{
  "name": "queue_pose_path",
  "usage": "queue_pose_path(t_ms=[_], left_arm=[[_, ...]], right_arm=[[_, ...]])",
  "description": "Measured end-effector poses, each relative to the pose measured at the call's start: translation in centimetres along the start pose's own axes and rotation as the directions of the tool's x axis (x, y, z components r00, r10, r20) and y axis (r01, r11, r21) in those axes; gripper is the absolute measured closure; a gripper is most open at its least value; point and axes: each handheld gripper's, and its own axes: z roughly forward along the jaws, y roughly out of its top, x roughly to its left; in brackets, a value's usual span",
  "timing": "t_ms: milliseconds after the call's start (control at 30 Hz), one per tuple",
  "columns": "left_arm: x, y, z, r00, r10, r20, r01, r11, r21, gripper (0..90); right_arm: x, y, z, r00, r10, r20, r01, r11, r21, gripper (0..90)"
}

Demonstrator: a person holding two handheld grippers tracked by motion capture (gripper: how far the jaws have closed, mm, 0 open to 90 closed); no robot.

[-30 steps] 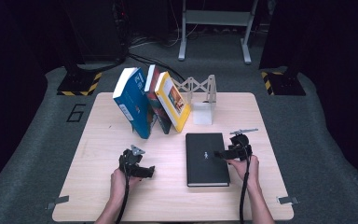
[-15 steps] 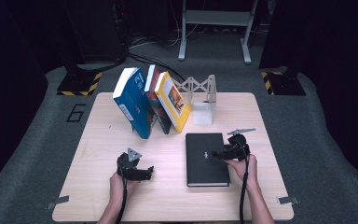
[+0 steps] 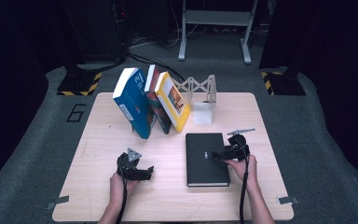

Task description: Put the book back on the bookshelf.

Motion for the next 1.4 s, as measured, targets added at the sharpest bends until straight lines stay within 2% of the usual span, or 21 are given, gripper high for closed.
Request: queue_pose_path(t_ms=[67,200,367,400,467,533,567,667,700,733,833,1000,1200,1300,1333,1367,1400], left_arm=[[0.0,0.0,0.0,1.0000,0.000,0.000,0.000,1.0000,0.000,5.7],[0.0,0.0,0.0,1.0000,0.000,0.000,0.000,1.0000,0.000,5.7],[0.0,0.0,0.0,1.0000,0.000,0.000,0.000,1.0000,0.000,5.7],[0.0,0.0,0.0,1.0000,0.000,0.000,0.000,1.0000,0.000,5.7],[0.0,0.0,0.0,1.0000,0.000,0.000,0.000,1.0000,0.000,5.7],[0.0,0.0,0.0,1.0000,0.000,0.000,0.000,1.0000,0.000,5.7],[0.0,0.0,0.0,1.0000,-0.001,0.000,0.001,1.0000,-0.001,5.7],[0.0,0.0,0.0,1.0000,-0.001,-0.001,0.001,1.0000,0.000,5.7],[0.0,0.0,0.0,1.0000,-0.001,-0.001,0.001,1.0000,0.000,5.7],[0.0,0.0,0.0,1.0000,-0.001,-0.001,0.001,1.0000,0.000,5.7],[0.0,0.0,0.0,1.0000,-0.002,-0.001,0.002,1.0000,0.000,5.7],[0.0,0.0,0.0,1.0000,-0.003,-0.002,0.003,1.0000,-0.001,5.8],[0.0,0.0,0.0,1.0000,-0.004,-0.002,0.004,1.0000,-0.001,5.8],[0.0,0.0,0.0,1.0000,-0.004,-0.002,0.004,1.0000,-0.001,5.8],[0.0,0.0,0.0,1.0000,-0.003,-0.002,0.003,1.0000,-0.001,5.8],[0.0,0.0,0.0,1.0000,-0.003,-0.002,0.003,1.0000,-0.001,5.8],[0.0,0.0,0.0,1.0000,-0.004,-0.002,0.004,1.0000,-0.001,5.8]], right_arm=[[0.0,0.1,0.1,0.9999,-0.014,0.005,0.014,1.000,0.002,23.8],[0.0,0.1,0.3,1.0000,-0.009,0.002,0.009,1.000,0.020,24.8],[0.4,0.2,-0.1,0.9991,-0.032,0.029,0.033,0.999,-0.004,26.2],[0.6,0.2,-0.2,0.9992,-0.023,0.033,0.023,1.000,0.000,26.4],[0.5,0.2,-0.2,0.9980,-0.046,0.042,0.046,0.999,0.001,26.5],[0.5,0.3,-0.2,0.9976,-0.051,0.046,0.051,0.999,-0.008,26.4],[0.7,0.3,-0.2,0.9986,-0.028,0.045,0.028,1.000,-0.003,26.4],[0.6,0.5,-0.2,0.9978,-0.044,0.050,0.045,0.999,-0.023,26.2],[0.7,0.6,-0.2,0.9976,-0.042,0.054,0.043,0.999,-0.019,26.1],[0.6,0.7,-0.1,0.9965,-0.060,0.059,0.062,0.998,-0.026,26.1],[0.7,1.1,-0.2,0.9970,-0.043,0.064,0.045,0.998,-0.033,26.4],[0.9,2.1,-0.6,0.9956,-0.063,0.069,0.067,0.996,-0.055,27.9],[0.5,3.2,-0.7,0.9974,-0.055,0.046,0.058,0.996,-0.062,36.0],[0.3,3.6,-0.6,0.9996,-0.018,0.024,0.019,0.998,-0.055,39.2],[0.1,3.8,-0.5,0.9997,-0.020,0.014,0.021,0.998,-0.056,39.7],[0.1,3.9,-0.5,1.0000,0.002,-0.001,-0.002,0.999,-0.053,40.4],[0.1,4.1,-0.4,1.0000,-0.003,-0.007,0.002,0.999,-0.052,40.7]])
